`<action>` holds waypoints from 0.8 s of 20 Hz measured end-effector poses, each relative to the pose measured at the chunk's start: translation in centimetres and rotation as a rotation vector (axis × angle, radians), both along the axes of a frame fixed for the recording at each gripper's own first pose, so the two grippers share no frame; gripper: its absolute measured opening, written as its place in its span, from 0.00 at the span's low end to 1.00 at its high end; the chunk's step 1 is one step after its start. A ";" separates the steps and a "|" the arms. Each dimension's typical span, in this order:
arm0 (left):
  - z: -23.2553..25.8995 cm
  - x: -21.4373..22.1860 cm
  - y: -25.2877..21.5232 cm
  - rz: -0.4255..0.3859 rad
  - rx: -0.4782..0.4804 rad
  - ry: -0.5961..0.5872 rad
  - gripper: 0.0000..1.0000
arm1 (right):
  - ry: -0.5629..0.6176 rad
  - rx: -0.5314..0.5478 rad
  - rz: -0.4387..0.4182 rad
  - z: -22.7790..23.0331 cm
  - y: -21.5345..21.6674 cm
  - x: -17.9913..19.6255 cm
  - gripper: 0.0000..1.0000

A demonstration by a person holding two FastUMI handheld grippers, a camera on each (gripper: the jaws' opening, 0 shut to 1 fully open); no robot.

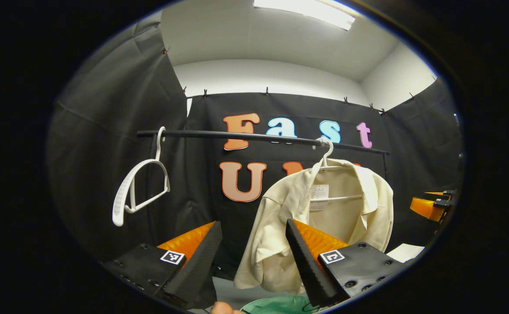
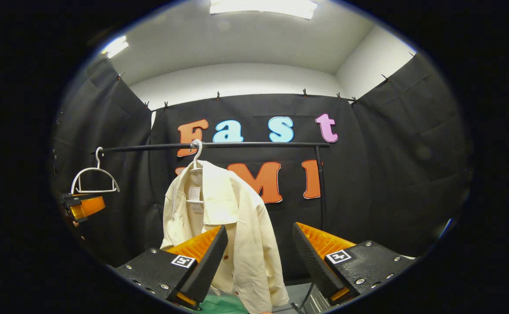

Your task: Grasp the clothes on the hanger with both hands and then place them into the laundry hamper below.

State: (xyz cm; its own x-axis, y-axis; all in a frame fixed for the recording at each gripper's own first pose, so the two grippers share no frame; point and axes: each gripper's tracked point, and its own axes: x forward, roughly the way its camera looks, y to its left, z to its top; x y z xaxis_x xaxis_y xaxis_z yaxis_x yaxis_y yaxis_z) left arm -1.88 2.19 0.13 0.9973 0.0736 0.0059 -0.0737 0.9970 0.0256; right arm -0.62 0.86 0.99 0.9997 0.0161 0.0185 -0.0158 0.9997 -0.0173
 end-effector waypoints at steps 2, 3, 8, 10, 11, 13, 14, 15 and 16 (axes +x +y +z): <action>0.3 -0.3 0.5 0.019 0.010 -0.012 0.97 | 0.006 0.003 0.005 -0.2 0.3 0.0 0.93; 0.5 -0.4 0.7 0.020 0.007 -0.017 0.96 | 0.007 0.001 0.007 -0.3 0.4 0.0 0.93; 1.0 -0.8 1.2 0.029 0.007 -0.031 1.00 | 0.003 -0.007 0.000 -0.7 1.0 0.3 0.93; 0.8 -0.8 1.1 0.026 0.004 -0.031 0.96 | 0.013 -0.003 -0.004 -1.5 1.6 0.6 0.93; 0.8 -0.8 1.0 0.023 0.001 -0.028 1.00 | 0.021 -0.008 -0.004 -2.1 2.0 0.8 0.93; 0.5 -0.8 1.0 0.020 -0.002 -0.022 0.97 | 0.026 -0.026 -0.019 -3.1 2.5 1.3 0.93; 0.4 -0.8 1.1 0.020 -0.003 -0.019 0.96 | 0.024 -0.038 -0.036 -3.5 2.5 1.6 0.93; 0.4 -0.9 1.1 0.020 -0.004 -0.016 1.00 | 0.023 -0.048 -0.047 -3.9 2.8 1.9 0.93; 0.3 -1.0 1.2 0.021 -0.005 -0.015 0.96 | 0.027 -0.055 -0.051 -4.5 3.4 2.2 0.93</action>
